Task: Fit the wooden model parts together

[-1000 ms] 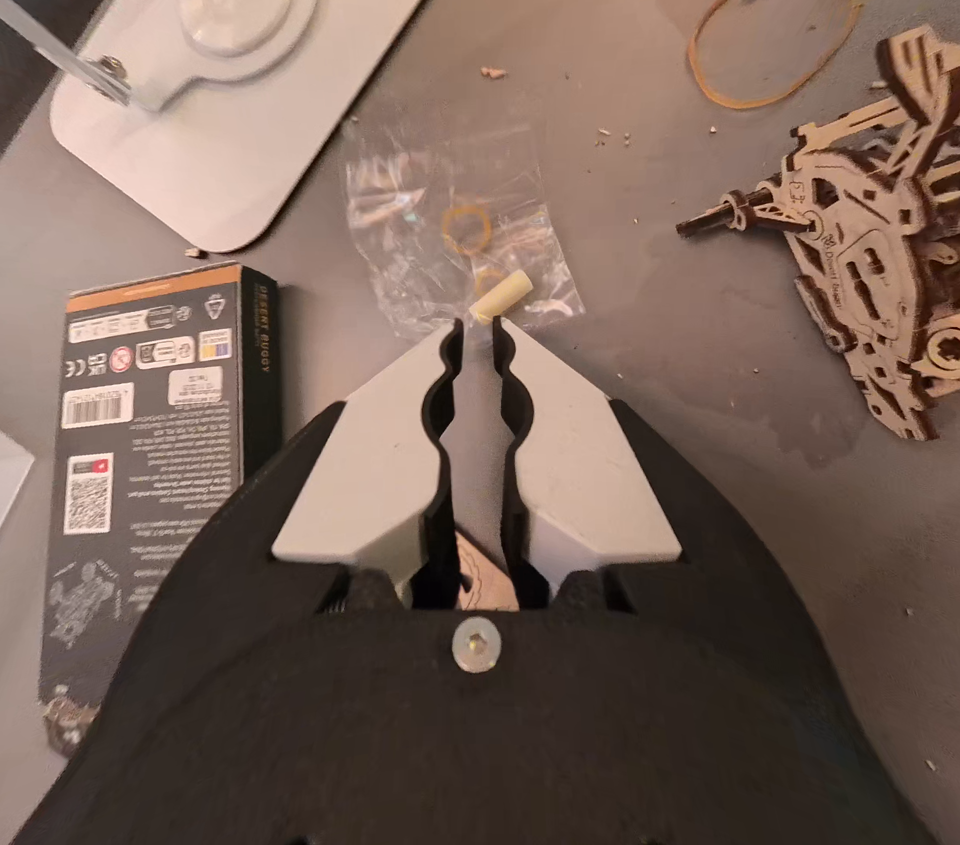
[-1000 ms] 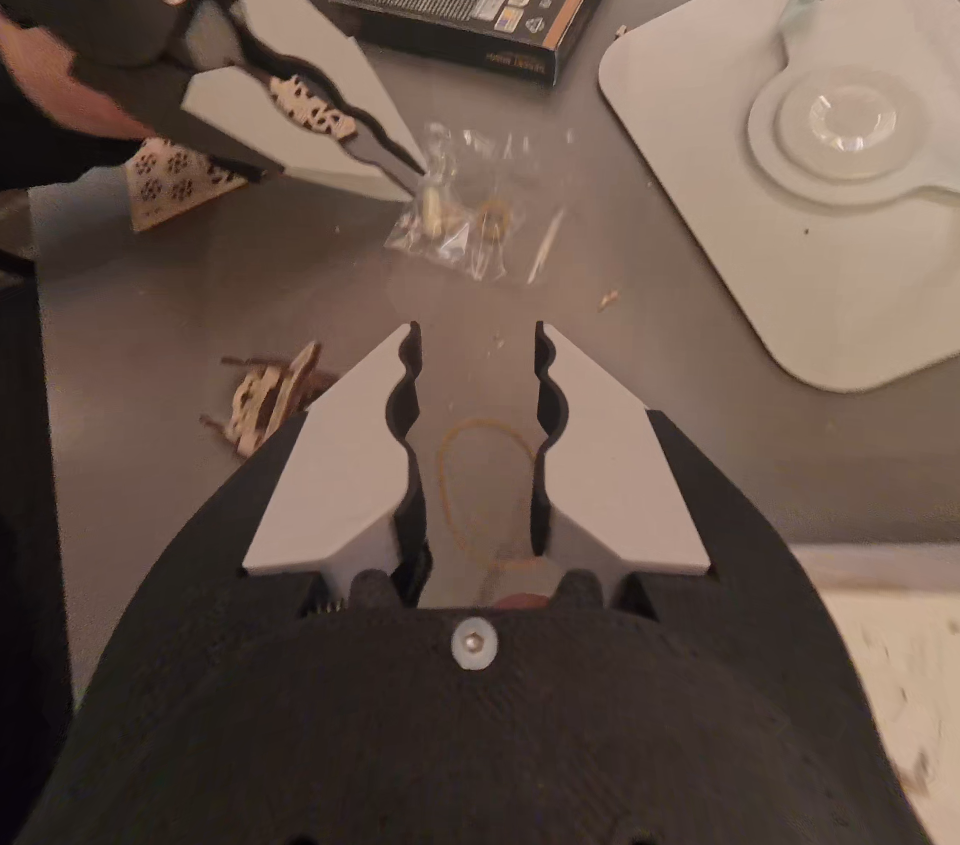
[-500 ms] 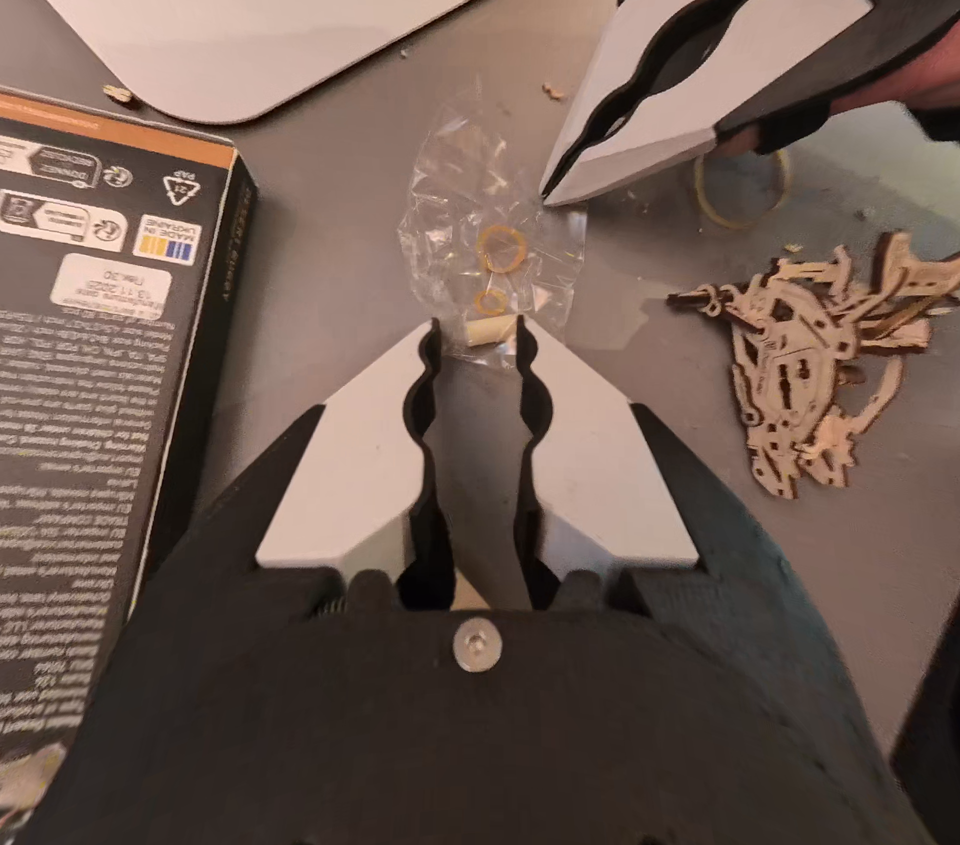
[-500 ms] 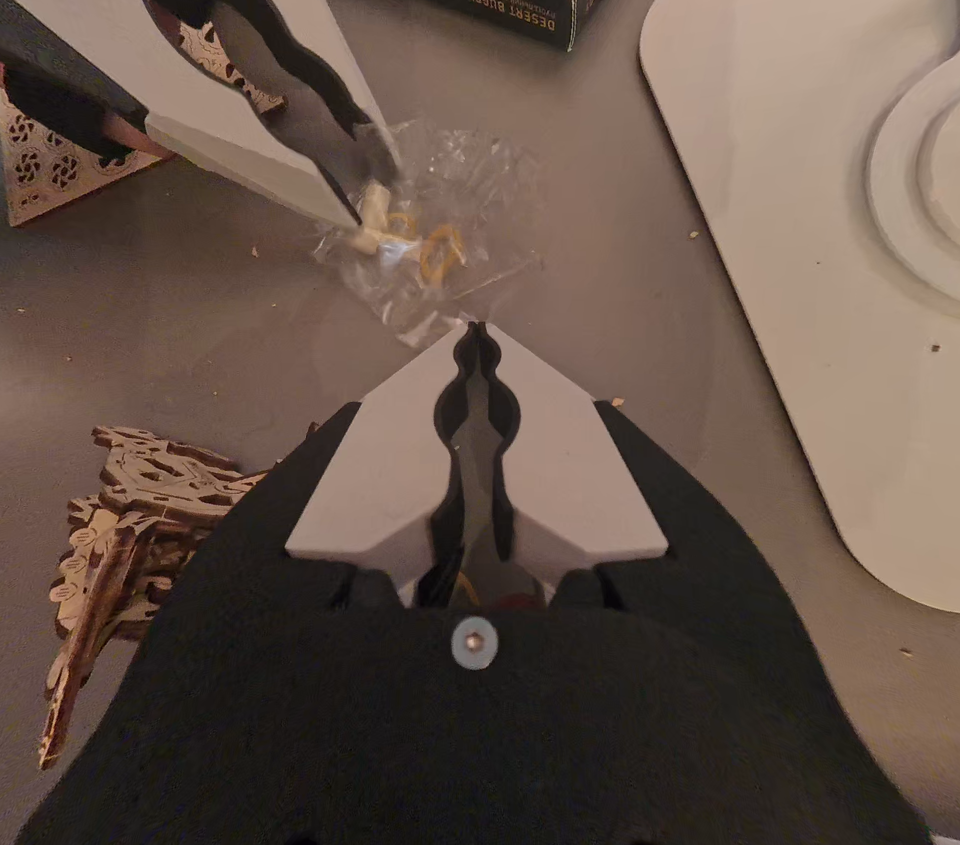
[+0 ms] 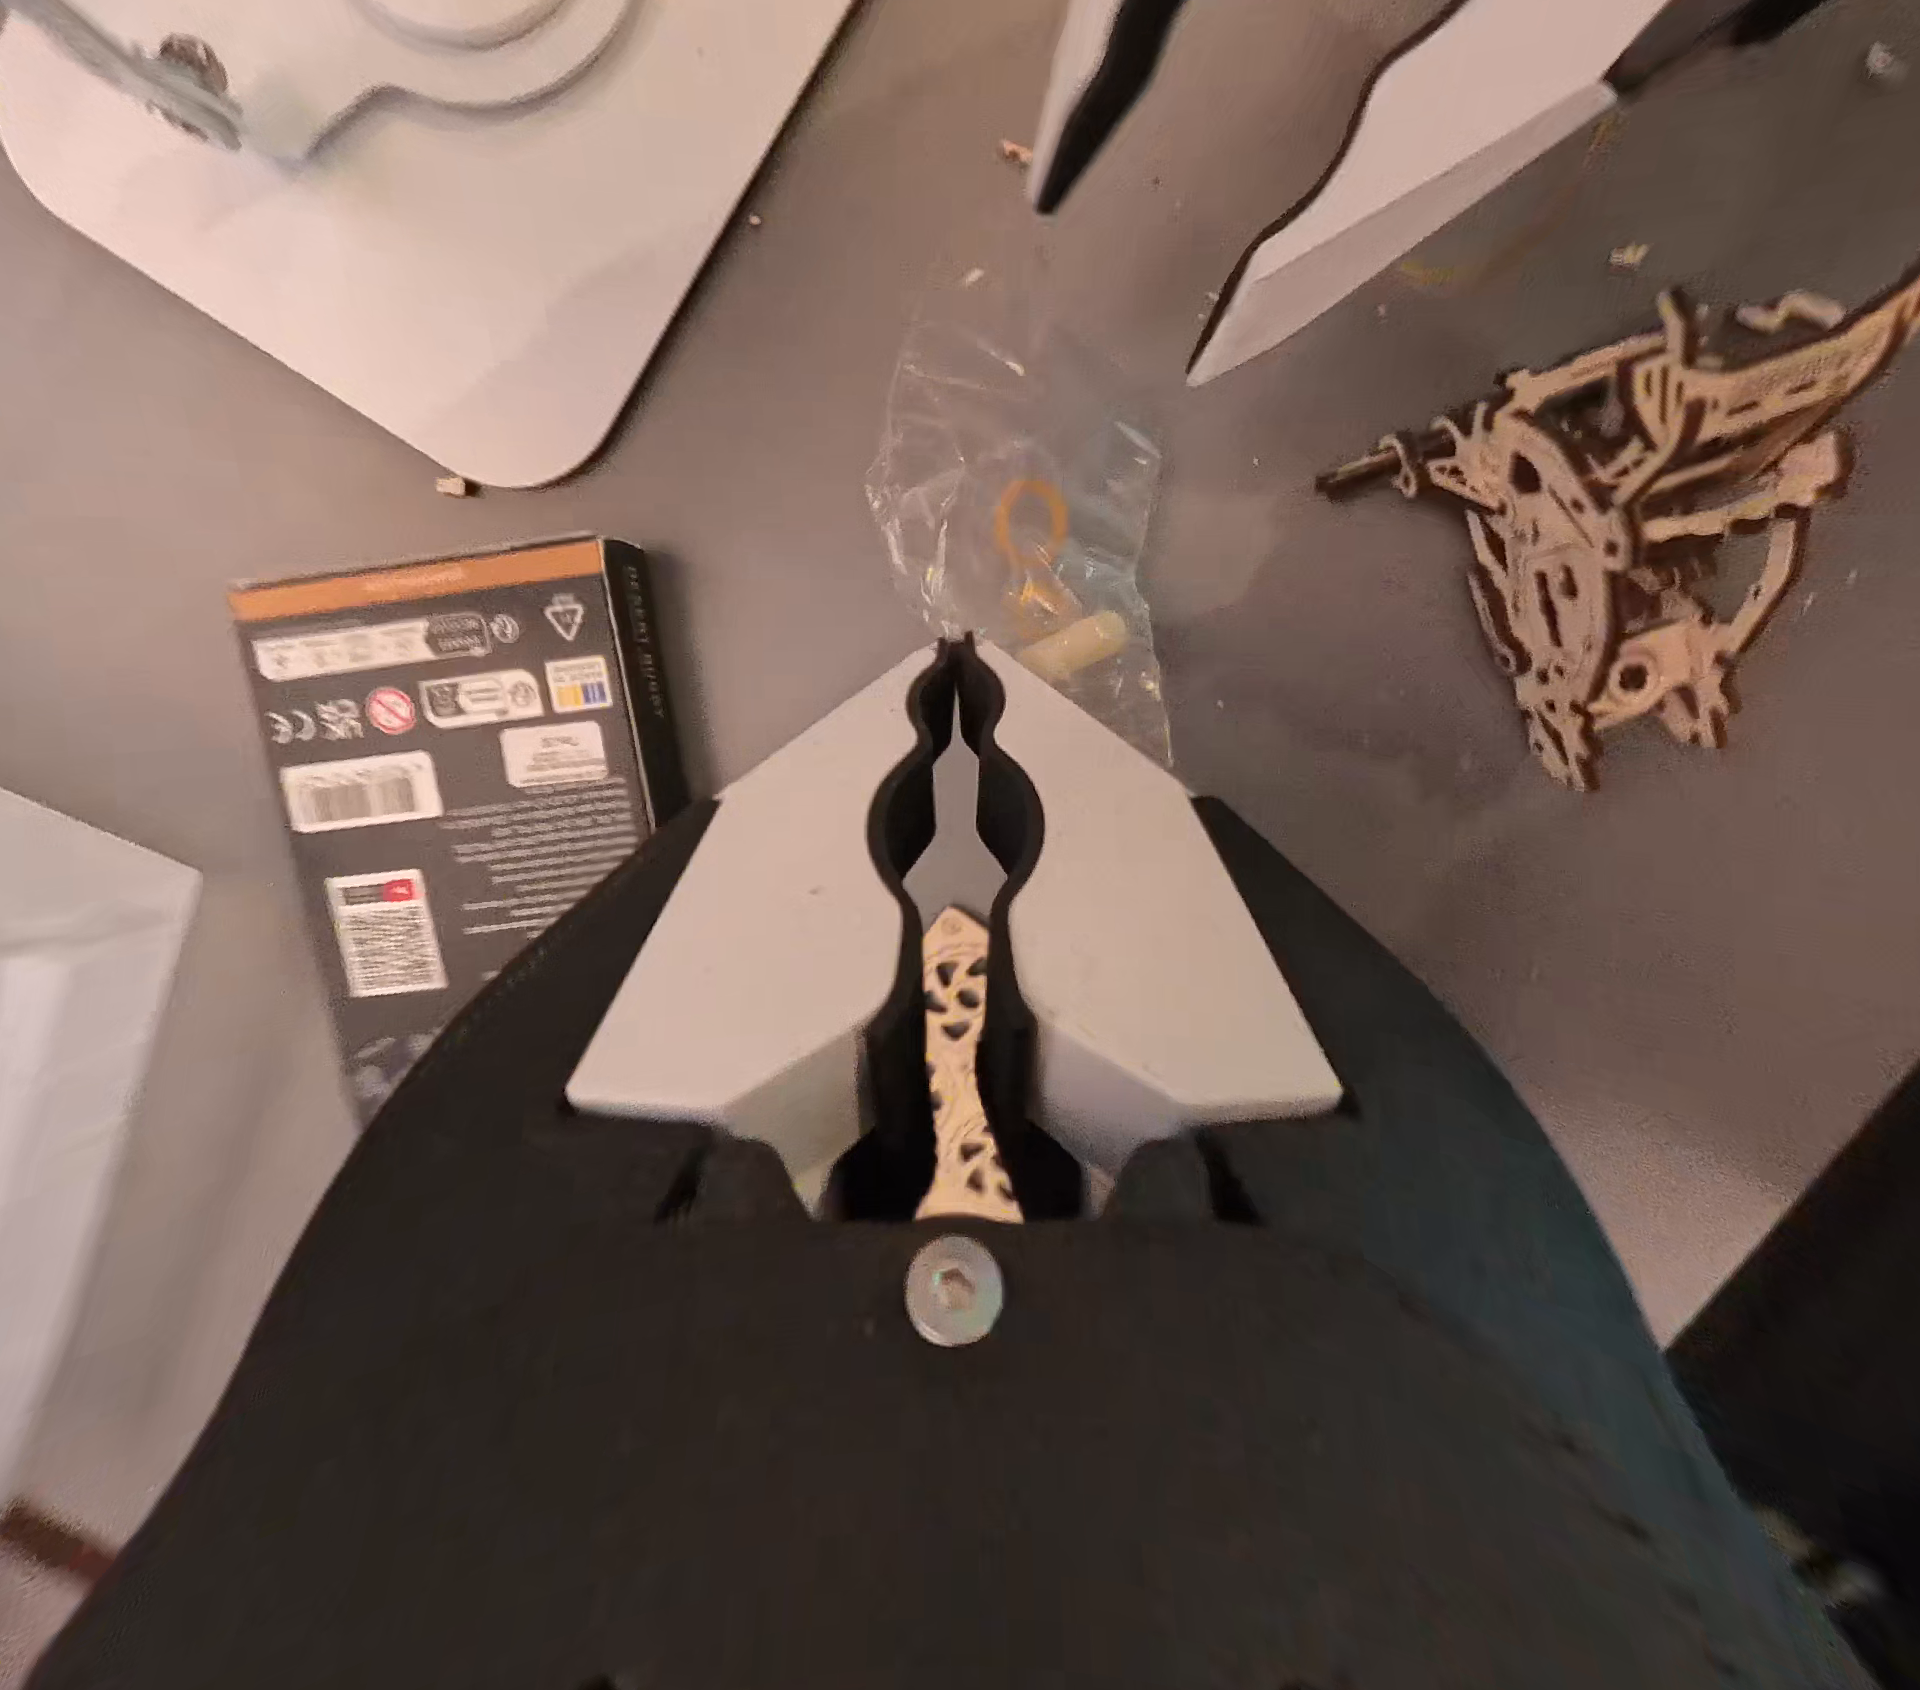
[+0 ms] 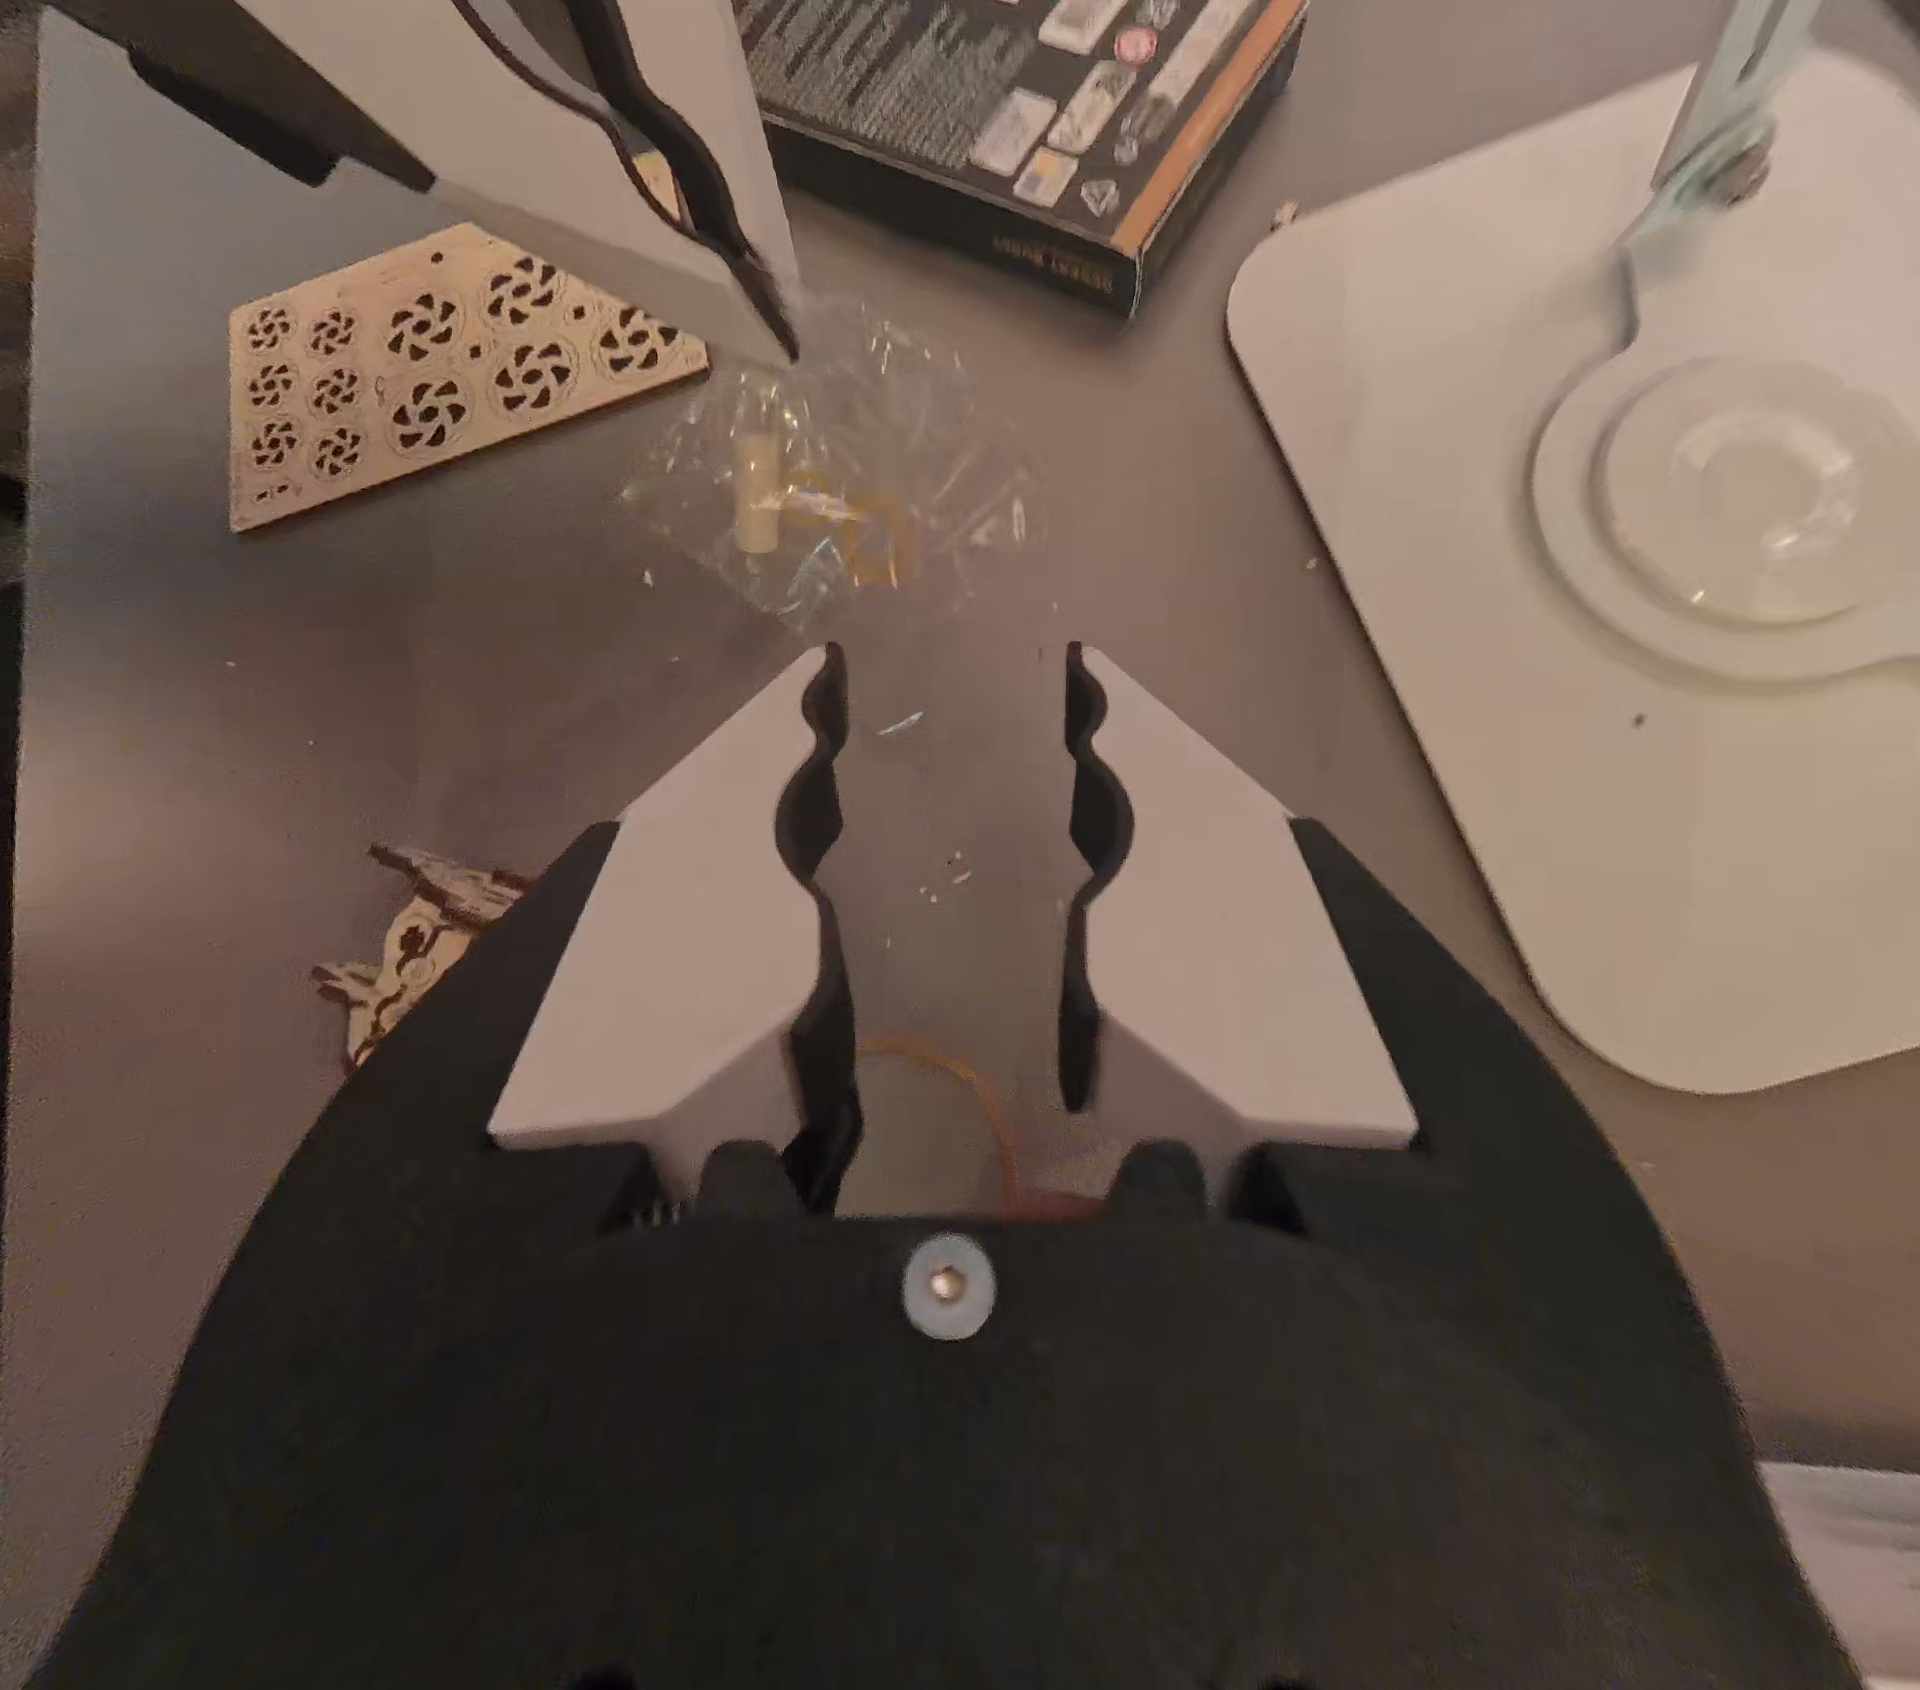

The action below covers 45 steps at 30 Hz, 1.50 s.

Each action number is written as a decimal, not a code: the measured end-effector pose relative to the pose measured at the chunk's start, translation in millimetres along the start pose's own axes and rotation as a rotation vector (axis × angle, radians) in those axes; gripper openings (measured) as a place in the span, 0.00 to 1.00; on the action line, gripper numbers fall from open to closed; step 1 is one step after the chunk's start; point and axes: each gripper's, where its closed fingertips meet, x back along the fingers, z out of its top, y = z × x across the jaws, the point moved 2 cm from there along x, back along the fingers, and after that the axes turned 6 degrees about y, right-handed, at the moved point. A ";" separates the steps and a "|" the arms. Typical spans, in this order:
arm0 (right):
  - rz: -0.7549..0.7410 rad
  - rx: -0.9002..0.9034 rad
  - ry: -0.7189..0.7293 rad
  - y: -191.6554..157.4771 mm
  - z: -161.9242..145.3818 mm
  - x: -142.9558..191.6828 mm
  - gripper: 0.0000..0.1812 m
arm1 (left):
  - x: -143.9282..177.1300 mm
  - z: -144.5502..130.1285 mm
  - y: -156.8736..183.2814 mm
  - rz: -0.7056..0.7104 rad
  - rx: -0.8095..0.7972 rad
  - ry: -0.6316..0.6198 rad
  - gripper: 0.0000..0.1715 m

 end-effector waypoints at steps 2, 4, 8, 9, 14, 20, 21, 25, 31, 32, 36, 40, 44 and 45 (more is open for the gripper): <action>0.007 0.052 0.019 -4.6 9.7 -1.7 0.25 | 3.7 7.0 4.2 -0.002 -0.094 -0.081 0.00; 0.010 0.089 0.031 -6.9 17.8 -8.8 0.28 | 5.1 14.9 12.4 -0.018 -0.235 -0.139 0.00; 0.173 0.040 0.037 -14.9 15.4 -27.6 0.00 | 2.7 29.1 19.0 -0.026 -0.326 -0.148 0.00; 0.192 0.003 0.060 -13.1 16.4 -28.2 0.00 | 2.1 30.5 14.6 -0.002 -0.324 -0.135 0.00; 0.238 -0.089 0.201 -6.0 23.3 -15.2 0.00 | 6.9 29.9 3.1 0.028 -0.169 0.064 0.15; 0.270 -0.149 0.258 -2.3 24.6 -5.5 0.00 | -2.8 15.3 14.7 -0.129 0.008 0.217 0.08; 0.267 -0.150 0.252 -2.6 24.1 -6.0 0.00 | -3.9 14.9 14.9 -0.138 0.017 0.228 0.04; 0.225 -0.128 0.209 -2.0 22.2 -6.2 0.05 | 0.6 14.9 12.1 -0.129 -0.004 0.201 0.04; 0.265 0.010 0.217 -19.1 45.8 -3.5 0.15 | 9.8 29.0 18.0 -0.153 -0.116 0.109 0.04; 0.281 0.023 0.208 -21.4 47.0 -4.5 0.10 | 10.4 30.8 16.4 -0.138 -0.133 0.094 0.04; 0.350 -0.027 0.246 -25.3 53.0 -2.0 0.01 | 12.8 35.0 16.1 -0.150 -0.159 0.107 0.04; 0.323 -0.029 0.223 -24.2 47.7 -4.6 0.00 | 12.3 33.3 15.5 -0.148 -0.168 0.115 0.04; 0.319 -0.023 0.224 -23.3 48.2 -2.0 0.00 | 12.7 33.3 15.0 -0.174 -0.143 0.135 0.04; 0.304 -0.029 0.230 -20.1 48.7 -1.5 0.03 | 13.5 33.0 13.5 -0.175 -0.140 0.136 0.04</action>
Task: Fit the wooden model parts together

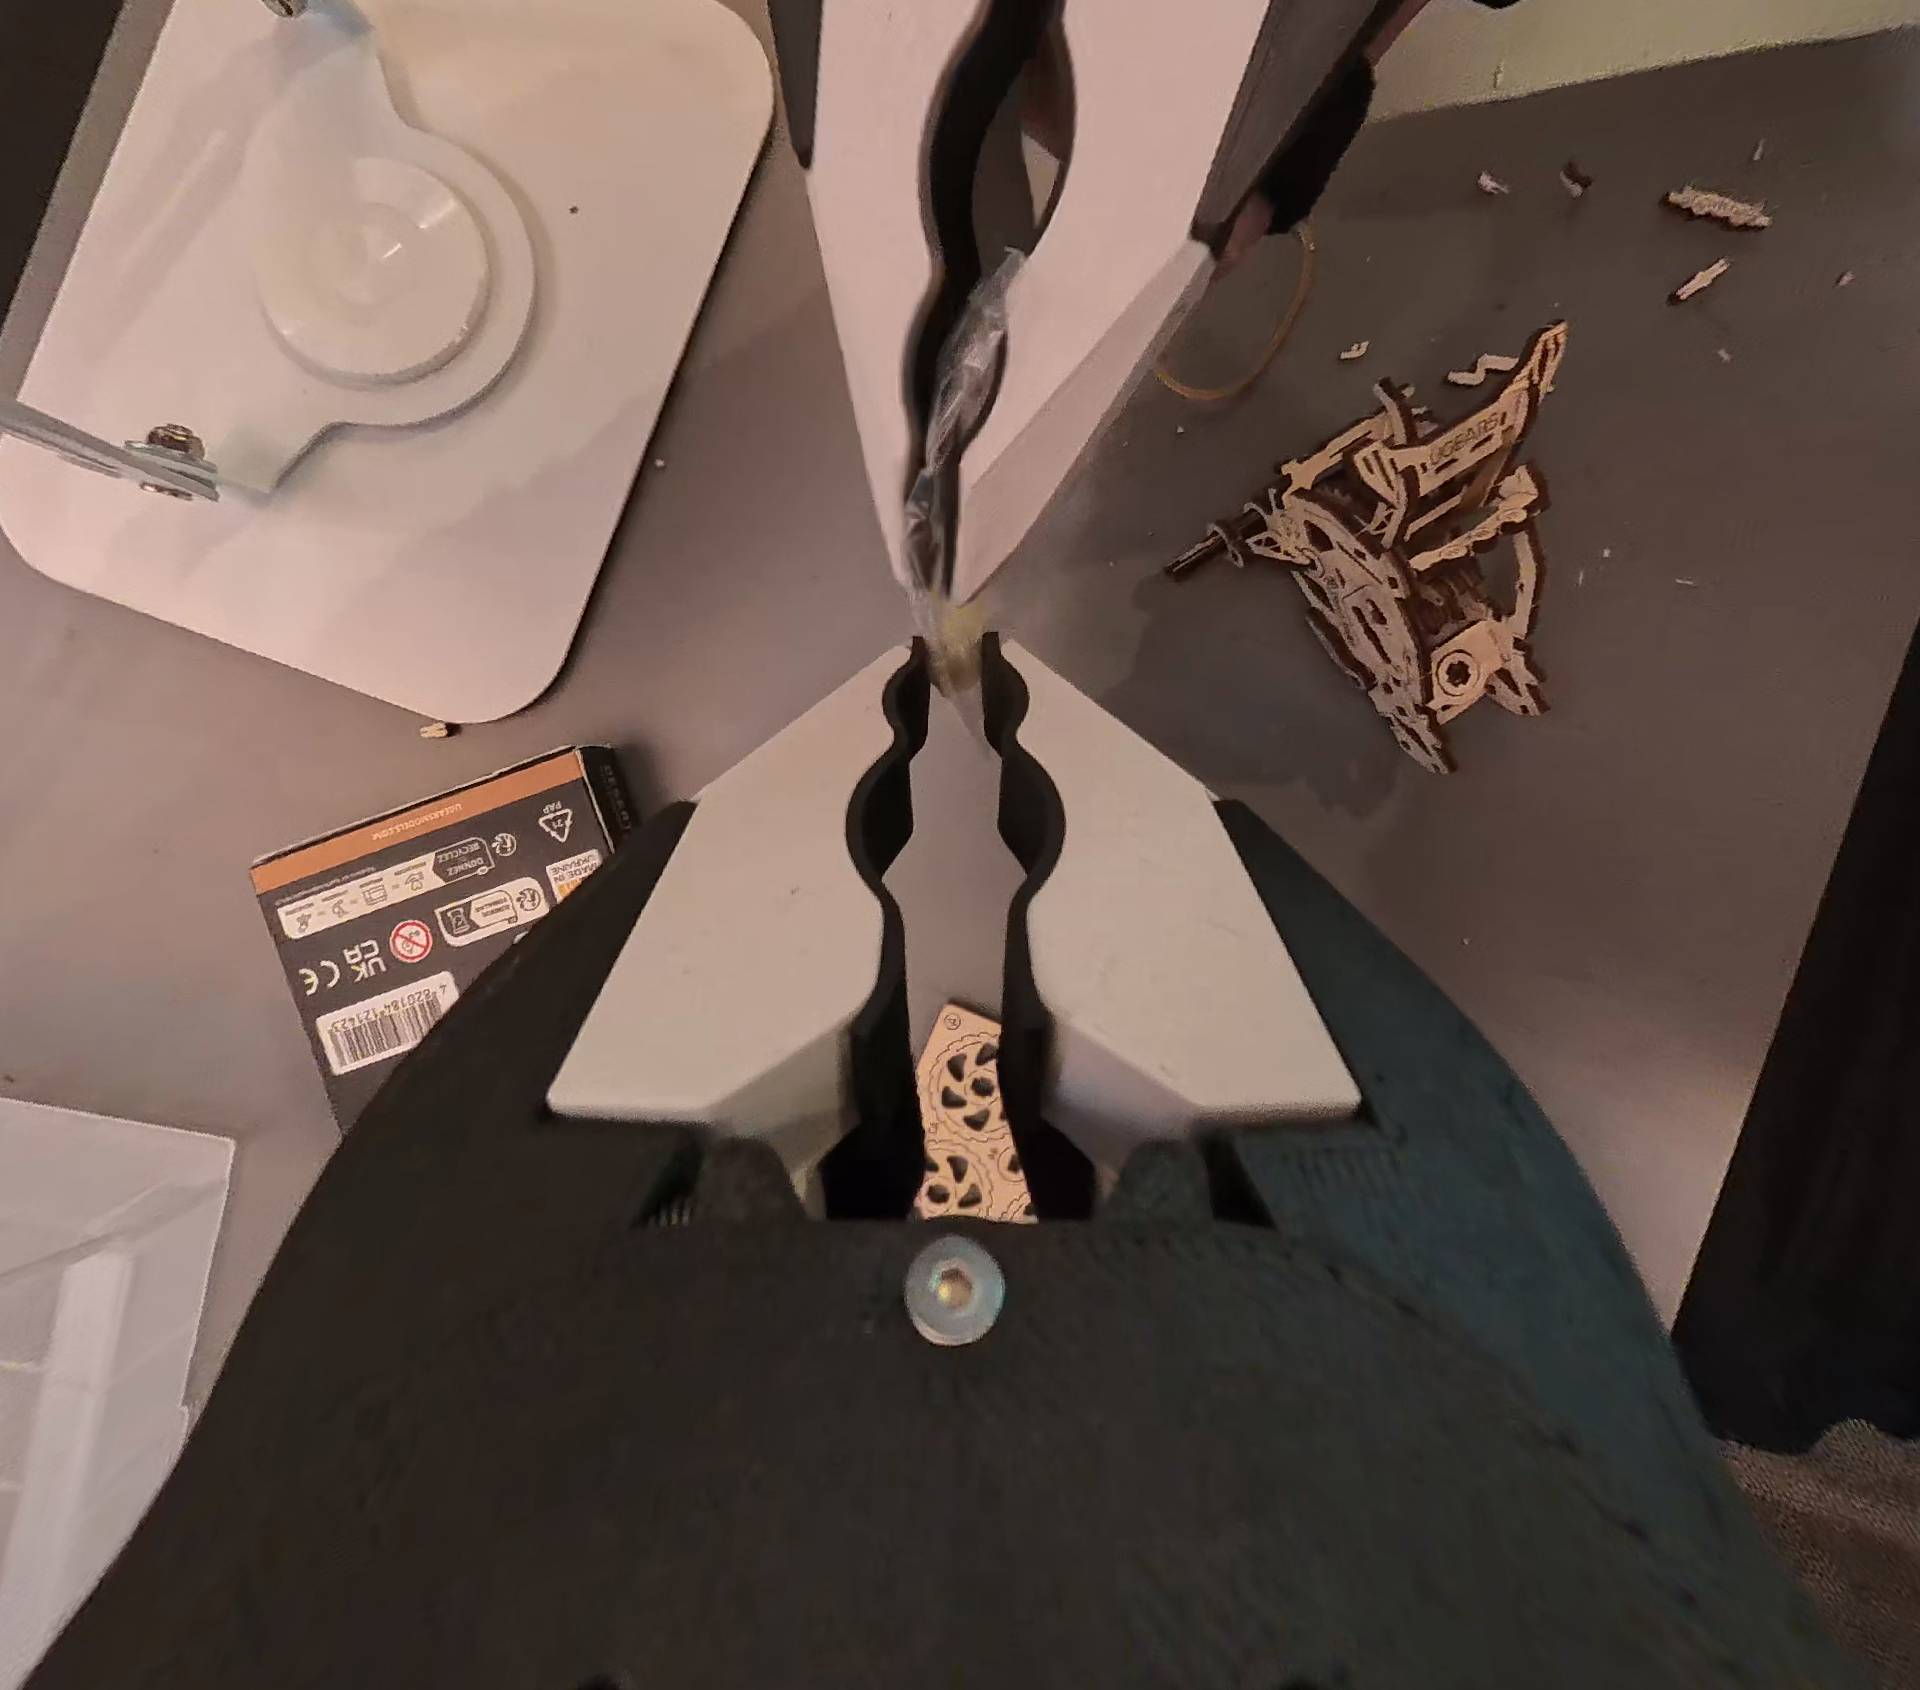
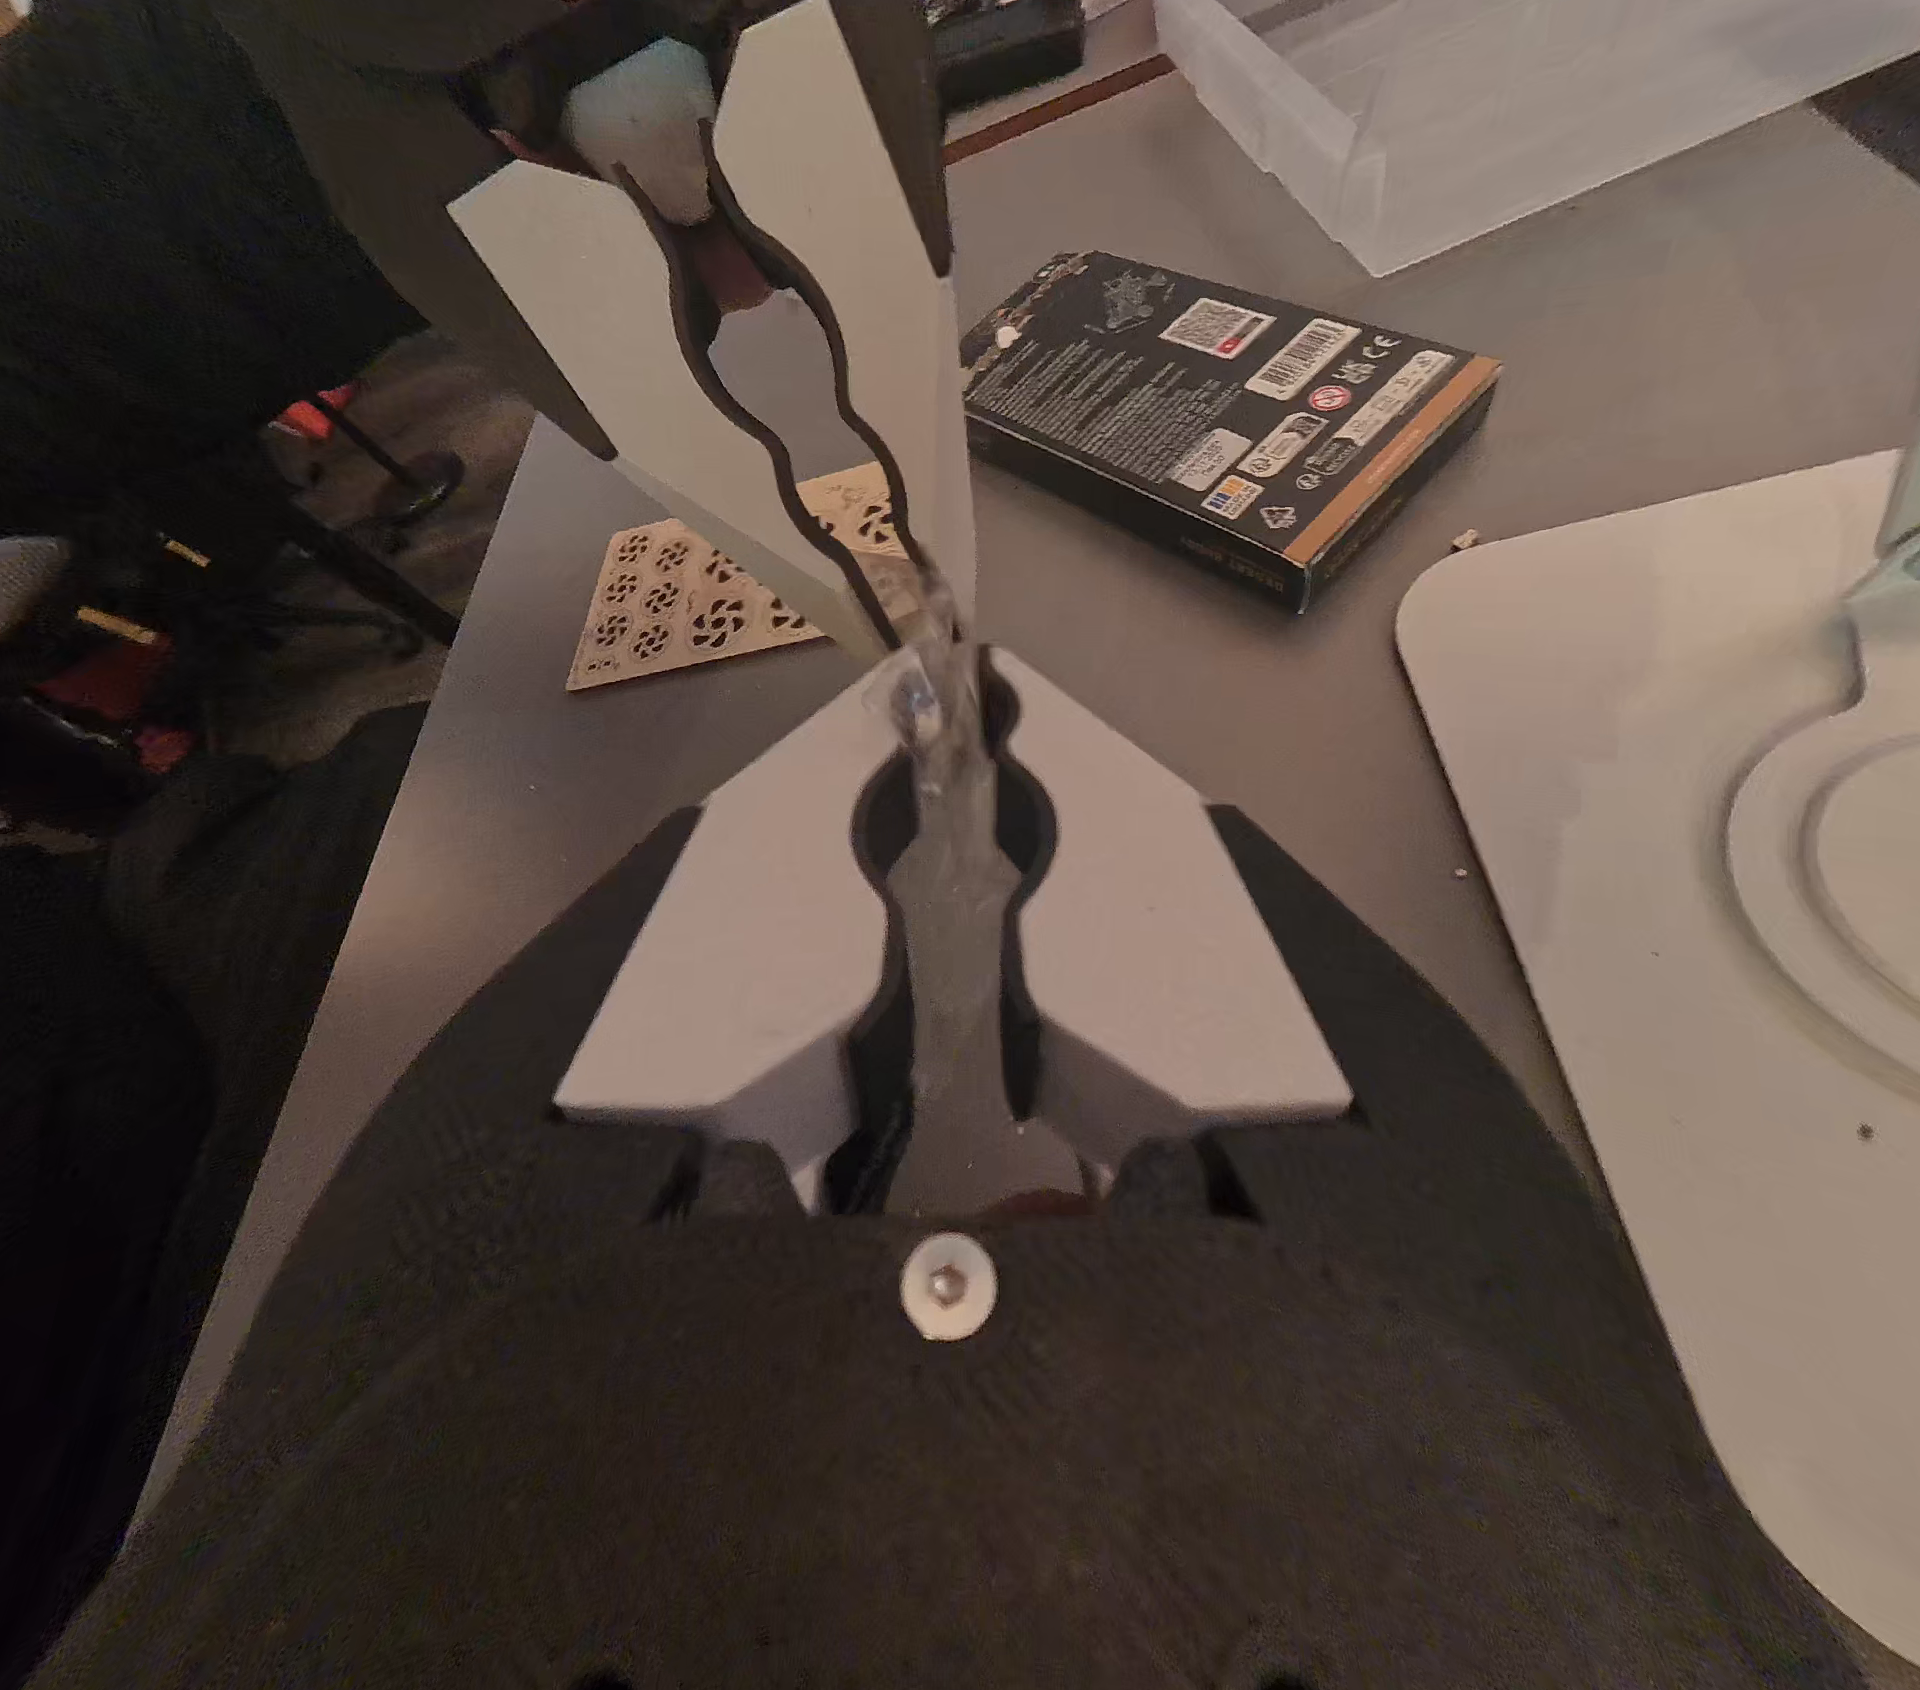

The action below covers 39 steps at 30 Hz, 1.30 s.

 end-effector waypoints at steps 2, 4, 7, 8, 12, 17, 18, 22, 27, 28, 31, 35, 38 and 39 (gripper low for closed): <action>0.022 -0.023 0.018 -2.1 3.1 0.2 0.10 | 2.6 0.8 -2.2 0.003 -0.003 0.004 0.04; 0.028 -0.031 0.029 -2.7 5.4 -1.5 0.04 | 3.5 3.8 -3.0 0.014 -0.023 0.007 0.04; 0.038 -0.055 0.025 -1.2 3.9 -4.6 0.00 | 1.7 4.4 -1.1 0.013 -0.061 -0.011 0.04; 0.028 -0.043 0.013 -0.2 2.0 -5.1 0.00 | 1.8 3.6 -1.5 0.021 -0.074 -0.020 0.04; -0.007 0.024 -0.042 -0.2 -4.1 -3.8 0.00 | 5.5 5.3 -0.8 0.004 -0.062 0.016 0.02; 0.002 0.020 -0.009 -0.9 -1.1 0.4 0.00 | 8.5 6.3 -4.4 -0.023 -0.020 0.088 0.00; 0.005 0.017 -0.001 -1.3 -0.7 -0.2 0.00 | 8.5 5.4 -5.4 -0.020 -0.017 0.088 0.00; 0.004 0.000 -0.017 -1.4 -1.8 -5.5 0.07 | 10.2 10.0 -7.2 0.009 -0.015 0.113 0.00; -0.010 -0.016 -0.048 2.2 -4.3 -12.3 0.04 | 8.7 12.4 -5.2 0.049 -0.058 0.074 0.00; -0.017 0.005 -0.072 2.7 -7.2 -13.6 0.05 | 7.8 11.3 -6.5 0.065 -0.067 0.068 0.00; -0.066 0.078 -0.197 9.4 -27.7 -15.1 0.04 | 10.9 12.8 -11.2 0.092 -0.050 0.099 0.00; -0.056 0.075 -0.163 5.6 -22.1 -10.1 0.06 | 10.6 9.4 -12.2 0.098 -0.054 0.098 0.00; -0.065 0.079 -0.124 4.4 -10.3 -13.0 0.13 | 5.0 6.7 -10.2 0.094 -0.052 0.101 0.00; -0.061 0.087 -0.126 4.2 -10.9 -15.2 0.07 | 4.7 8.0 -9.2 0.090 -0.050 0.115 0.00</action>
